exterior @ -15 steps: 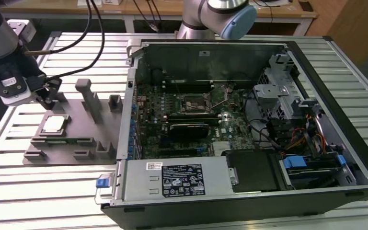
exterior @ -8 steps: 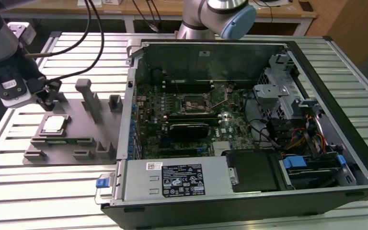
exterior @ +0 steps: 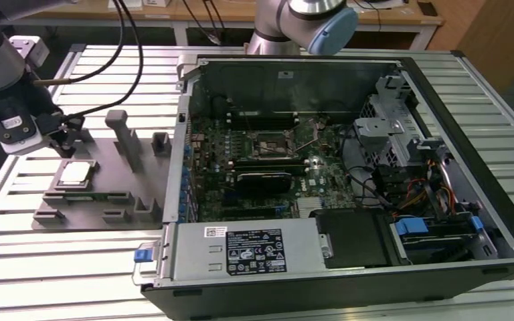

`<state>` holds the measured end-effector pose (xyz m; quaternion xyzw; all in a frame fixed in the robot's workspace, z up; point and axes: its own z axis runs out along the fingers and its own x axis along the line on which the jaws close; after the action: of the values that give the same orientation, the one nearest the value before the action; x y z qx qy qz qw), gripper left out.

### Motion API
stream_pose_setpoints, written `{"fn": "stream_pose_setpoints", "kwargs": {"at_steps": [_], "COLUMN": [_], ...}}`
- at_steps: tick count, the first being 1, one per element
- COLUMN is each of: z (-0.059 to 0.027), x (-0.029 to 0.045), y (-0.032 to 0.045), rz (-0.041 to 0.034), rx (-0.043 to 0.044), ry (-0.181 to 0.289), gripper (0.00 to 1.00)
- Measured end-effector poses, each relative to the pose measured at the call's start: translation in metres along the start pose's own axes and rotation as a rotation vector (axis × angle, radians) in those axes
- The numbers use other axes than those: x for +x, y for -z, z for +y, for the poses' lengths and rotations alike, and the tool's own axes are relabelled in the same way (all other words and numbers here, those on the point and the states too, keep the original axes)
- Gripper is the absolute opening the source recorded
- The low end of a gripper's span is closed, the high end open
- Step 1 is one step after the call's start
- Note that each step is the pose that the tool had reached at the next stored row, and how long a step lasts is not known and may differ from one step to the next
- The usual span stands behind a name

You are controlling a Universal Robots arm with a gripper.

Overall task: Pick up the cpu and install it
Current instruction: 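Pick up the cpu and move it towards the insertion slot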

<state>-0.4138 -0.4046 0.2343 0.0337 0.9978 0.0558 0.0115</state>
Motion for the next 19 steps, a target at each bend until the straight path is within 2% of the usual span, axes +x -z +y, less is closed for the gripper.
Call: {"fn": "stream_pose_setpoints", "kwargs": {"at_steps": [8, 13, 19], "z": [-0.0042, -0.0065, -0.0083], "x": [0.0017, 0.0017, 0.0018], "y": [-0.0099, -0.0163, -0.0233], "rz": [0.0055, 0.0146, 0.0222], "rx": [0.0003, 0.0011, 0.0022], "ry": [-0.001, -0.002, -0.002], "gripper": [0.11, 0.11, 0.11]}}
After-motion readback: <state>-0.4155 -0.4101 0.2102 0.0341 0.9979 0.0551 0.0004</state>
